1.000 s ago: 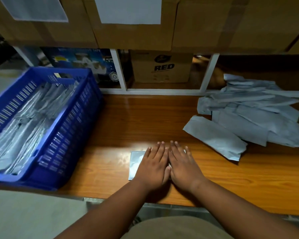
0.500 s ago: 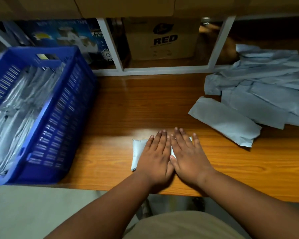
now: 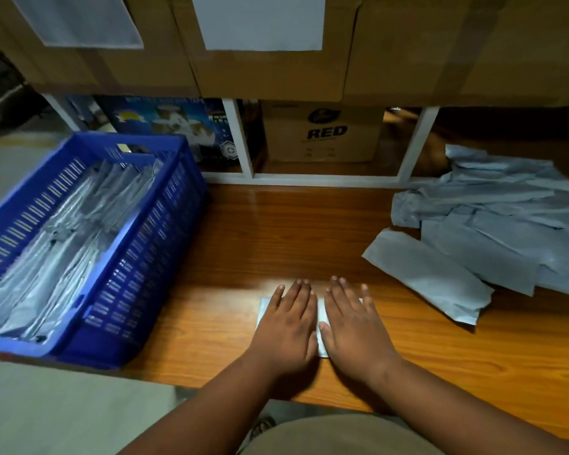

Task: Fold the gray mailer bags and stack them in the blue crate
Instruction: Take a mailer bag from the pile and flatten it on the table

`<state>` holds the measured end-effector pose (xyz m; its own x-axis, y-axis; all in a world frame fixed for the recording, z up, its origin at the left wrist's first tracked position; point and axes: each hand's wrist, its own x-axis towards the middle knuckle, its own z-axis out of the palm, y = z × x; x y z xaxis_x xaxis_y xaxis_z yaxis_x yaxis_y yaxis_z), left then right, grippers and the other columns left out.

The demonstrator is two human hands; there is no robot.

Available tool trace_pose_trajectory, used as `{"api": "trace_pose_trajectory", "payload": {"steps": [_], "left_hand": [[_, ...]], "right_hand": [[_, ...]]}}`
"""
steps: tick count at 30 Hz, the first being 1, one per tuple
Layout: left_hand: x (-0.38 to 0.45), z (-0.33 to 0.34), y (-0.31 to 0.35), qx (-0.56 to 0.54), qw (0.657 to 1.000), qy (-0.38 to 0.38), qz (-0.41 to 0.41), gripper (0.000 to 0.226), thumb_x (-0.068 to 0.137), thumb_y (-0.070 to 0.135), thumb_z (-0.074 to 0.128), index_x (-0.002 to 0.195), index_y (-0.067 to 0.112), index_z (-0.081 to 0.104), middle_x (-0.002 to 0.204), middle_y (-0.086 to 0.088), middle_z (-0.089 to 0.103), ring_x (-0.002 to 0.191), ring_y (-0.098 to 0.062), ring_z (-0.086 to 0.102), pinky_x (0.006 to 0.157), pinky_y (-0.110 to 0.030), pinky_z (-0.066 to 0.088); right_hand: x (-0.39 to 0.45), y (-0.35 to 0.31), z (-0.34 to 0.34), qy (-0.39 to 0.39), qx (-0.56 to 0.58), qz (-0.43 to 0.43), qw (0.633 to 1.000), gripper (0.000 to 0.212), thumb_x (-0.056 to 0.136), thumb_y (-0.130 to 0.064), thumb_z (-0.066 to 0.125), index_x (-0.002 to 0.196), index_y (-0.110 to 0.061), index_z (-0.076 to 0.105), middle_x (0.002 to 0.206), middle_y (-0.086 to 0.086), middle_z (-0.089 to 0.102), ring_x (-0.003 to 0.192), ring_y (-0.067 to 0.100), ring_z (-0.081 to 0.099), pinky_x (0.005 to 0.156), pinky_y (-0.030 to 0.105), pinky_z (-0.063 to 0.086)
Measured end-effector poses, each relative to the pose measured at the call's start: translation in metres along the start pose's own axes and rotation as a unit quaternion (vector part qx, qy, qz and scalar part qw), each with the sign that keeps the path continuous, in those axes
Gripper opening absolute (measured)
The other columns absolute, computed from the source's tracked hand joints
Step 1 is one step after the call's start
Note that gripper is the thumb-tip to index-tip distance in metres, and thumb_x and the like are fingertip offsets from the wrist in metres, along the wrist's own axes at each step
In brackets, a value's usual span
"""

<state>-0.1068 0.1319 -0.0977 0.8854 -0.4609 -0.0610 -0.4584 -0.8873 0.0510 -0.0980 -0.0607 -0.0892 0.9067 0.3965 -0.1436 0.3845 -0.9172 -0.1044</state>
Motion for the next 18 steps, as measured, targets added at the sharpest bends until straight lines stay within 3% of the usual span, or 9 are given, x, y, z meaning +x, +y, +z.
{"api": "trace_pose_trajectory", "payload": {"steps": [5, 11, 18], "left_hand": [[-0.008, 0.009, -0.002, -0.027, 0.999, 0.0, -0.018, 0.074, 0.104, 0.045, 0.033, 0.167, 0.008, 0.026, 0.174, -0.017, 0.021, 0.164, -0.029, 0.01, 0.132, -0.052, 0.012], [-0.011, 0.009, -0.003, -0.055, 0.998, 0.035, -0.019, 0.075, 0.102, 0.042, 0.039, 0.167, 0.007, 0.026, 0.175, -0.015, 0.021, 0.164, -0.028, 0.01, 0.131, -0.054, 0.013], [-0.007, 0.012, -0.006, -0.041, 0.999, 0.011, -0.015, 0.079, 0.103, 0.043, 0.039, 0.169, 0.008, 0.013, 0.177, -0.015, 0.009, 0.165, -0.027, -0.002, 0.131, -0.055, 0.009]], "right_hand": [[0.01, -0.015, 0.018, 0.002, 0.001, -0.035, 0.999, 0.073, 0.104, -0.044, 0.027, 0.169, -0.01, 0.025, 0.177, 0.014, 0.017, 0.165, 0.027, 0.008, 0.13, 0.052, 0.002], [0.009, -0.017, 0.02, 0.002, 0.012, -0.024, 1.0, 0.073, 0.107, -0.046, 0.024, 0.171, -0.011, 0.01, 0.179, 0.013, 0.001, 0.165, 0.026, -0.003, 0.133, 0.054, 0.008], [0.011, -0.016, 0.019, -0.002, 0.006, -0.024, 1.0, 0.074, 0.107, -0.043, 0.027, 0.17, -0.007, 0.014, 0.178, 0.016, 0.004, 0.165, 0.029, -0.003, 0.132, 0.055, 0.01]]}}
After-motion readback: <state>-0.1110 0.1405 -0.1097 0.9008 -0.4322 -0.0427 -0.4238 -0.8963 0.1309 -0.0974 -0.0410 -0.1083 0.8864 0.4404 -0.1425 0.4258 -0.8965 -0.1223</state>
